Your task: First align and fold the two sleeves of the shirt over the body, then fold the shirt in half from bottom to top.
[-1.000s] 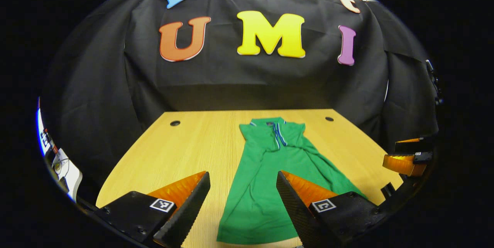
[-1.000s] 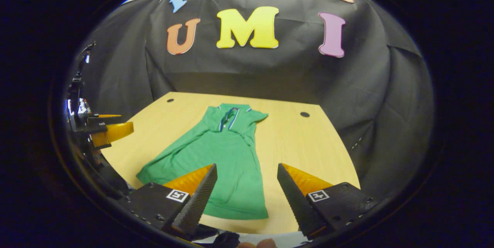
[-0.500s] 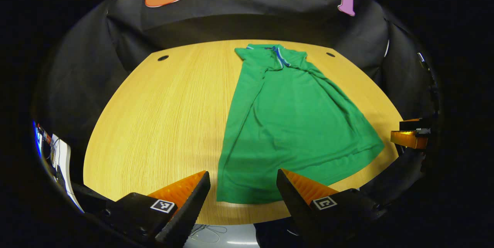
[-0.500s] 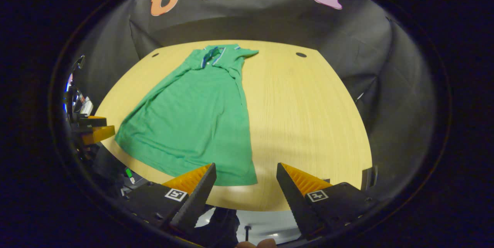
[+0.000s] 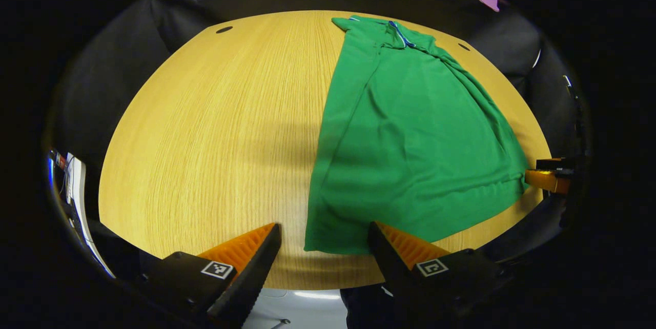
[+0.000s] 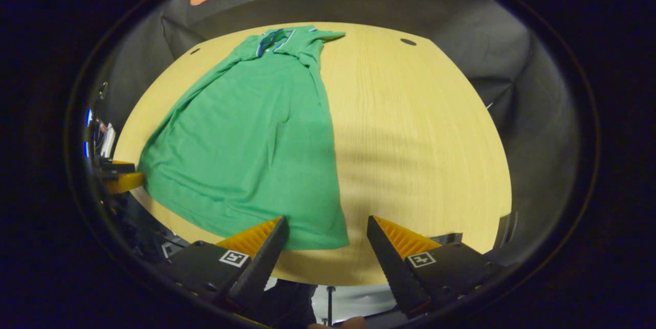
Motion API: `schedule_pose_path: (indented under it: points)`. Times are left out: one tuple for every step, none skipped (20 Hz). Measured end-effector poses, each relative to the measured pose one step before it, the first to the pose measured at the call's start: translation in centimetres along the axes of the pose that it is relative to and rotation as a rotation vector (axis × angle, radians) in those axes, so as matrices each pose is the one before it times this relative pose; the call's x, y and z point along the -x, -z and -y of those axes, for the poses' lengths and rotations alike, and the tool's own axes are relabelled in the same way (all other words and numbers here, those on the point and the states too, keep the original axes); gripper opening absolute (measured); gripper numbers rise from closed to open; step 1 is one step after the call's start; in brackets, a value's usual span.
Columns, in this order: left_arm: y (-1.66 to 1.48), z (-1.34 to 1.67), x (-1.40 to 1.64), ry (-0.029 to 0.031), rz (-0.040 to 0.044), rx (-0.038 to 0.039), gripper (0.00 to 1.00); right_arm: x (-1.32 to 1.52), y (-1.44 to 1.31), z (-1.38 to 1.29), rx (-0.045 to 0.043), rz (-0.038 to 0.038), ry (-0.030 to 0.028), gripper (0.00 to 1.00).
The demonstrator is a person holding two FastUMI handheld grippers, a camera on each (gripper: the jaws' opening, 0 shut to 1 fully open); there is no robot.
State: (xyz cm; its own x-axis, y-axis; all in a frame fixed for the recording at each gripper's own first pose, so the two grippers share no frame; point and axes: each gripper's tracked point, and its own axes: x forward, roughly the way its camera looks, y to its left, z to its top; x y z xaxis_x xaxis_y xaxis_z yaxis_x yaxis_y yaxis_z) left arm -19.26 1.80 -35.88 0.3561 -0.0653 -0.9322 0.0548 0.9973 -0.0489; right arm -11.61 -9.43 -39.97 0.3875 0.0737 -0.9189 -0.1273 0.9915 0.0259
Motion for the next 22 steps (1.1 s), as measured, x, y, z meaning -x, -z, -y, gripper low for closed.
schedule_pose_path:
  points:
    - [-0.185,-0.022,0.002,-0.00070,0.00126,-0.00787,1.00,-0.060,0.309,-0.169,0.00065,-0.01159,-0.00602,0.96]
    - [0.070,-0.058,-0.091,-0.00147,0.00349,-0.00675,1.00,-0.288,0.274,-0.154,0.00366,-0.00457,-0.00479,0.96]
    - [0.086,-0.018,-0.025,-0.00248,-0.00064,-0.00315,1.00,-0.080,-0.056,-0.404,-0.00619,0.00046,-0.01646,0.95]
    - [0.087,0.021,-0.057,-0.00192,0.00183,0.00069,1.00,-0.133,0.004,-0.334,-0.00515,-0.00433,-0.01164,0.87]
    - [-0.010,0.023,-0.018,-0.00010,0.00153,-0.00219,1.00,-0.058,0.091,-0.033,-0.00404,-0.00389,-0.00677,0.82]
    - [-0.044,0.010,0.030,-0.00016,-0.00324,-0.00375,1.00,-0.054,-0.034,0.092,-0.00318,0.00116,-0.00137,0.75]
    - [0.030,0.035,0.047,-0.00186,-0.00898,0.00615,1.00,0.120,0.065,0.016,-0.00399,0.00111,-0.00601,0.75]
    - [0.096,0.045,-0.033,0.00011,-0.00816,0.00652,1.00,-0.028,0.023,-0.050,-0.01279,-0.00308,-0.00603,0.64]
    - [0.038,0.205,0.015,0.00479,-0.00619,0.00103,1.00,-0.114,0.052,-0.033,-0.00756,-0.00632,-0.00504,0.54]
    - [-0.028,0.391,0.011,0.00698,0.00318,-0.00110,1.00,-0.044,-0.057,-0.318,-0.00423,-0.00293,-0.01860,0.41]
    - [-0.199,0.453,0.030,0.00668,0.00673,-0.01103,0.97,0.001,0.114,-0.525,-0.01006,-0.00810,-0.02260,0.33]
    - [-0.008,0.168,-0.088,0.00880,0.00140,-0.01617,0.75,0.005,0.032,0.105,-0.00899,0.00141,0.00250,0.12]
    - [-0.042,0.220,-0.116,0.01238,-0.00487,-0.01345,0.58,-0.016,0.051,-0.013,-0.00285,-0.00277,0.00436,0.07]
    - [-0.092,0.068,-0.058,0.01190,-0.00891,-0.00794,0.42,-0.019,-0.346,-0.296,-0.01091,0.01224,-0.01133,0.07]
    - [-0.115,0.070,0.063,0.01075,-0.01002,0.00165,0.32,0.011,0.313,0.052,-0.00938,-0.00788,0.00166,0.07]
    - [-0.149,-0.107,-0.076,0.00385,-0.00607,0.00866,0.15,0.013,-0.066,-0.098,-0.01051,0.00625,-0.00225,0.00]
    - [-0.234,-0.067,0.044,0.01033,-0.00130,0.00909,0.11,-0.042,0.054,-0.091,-0.00695,-0.00125,-0.00836,0.00]
    - [-0.240,-0.083,0.041,0.01102,-0.00005,0.00762,0.07,0.002,-0.054,-0.015,-0.00600,0.00390,-0.00653,0.00]
    - [-0.240,-0.048,0.090,0.01221,0.00303,0.01128,0.07,0.072,-0.018,-0.052,-0.00456,0.00066,-0.00698,0.00]
    - [-0.253,0.004,0.117,0.00992,0.00150,0.01381,0.06,0.199,-0.186,-0.032,-0.00089,0.00950,-0.00730,0.00]
    - [-0.386,0.047,0.304,0.00769,0.00704,0.01385,0.06,0.313,-0.360,0.057,0.00323,0.01600,-0.00096,0.00]
    - [0.207,-0.070,-0.016,0.00861,0.01070,0.01256,0.06,0.361,-0.354,0.053,0.00499,0.01627,-0.00279,0.00]
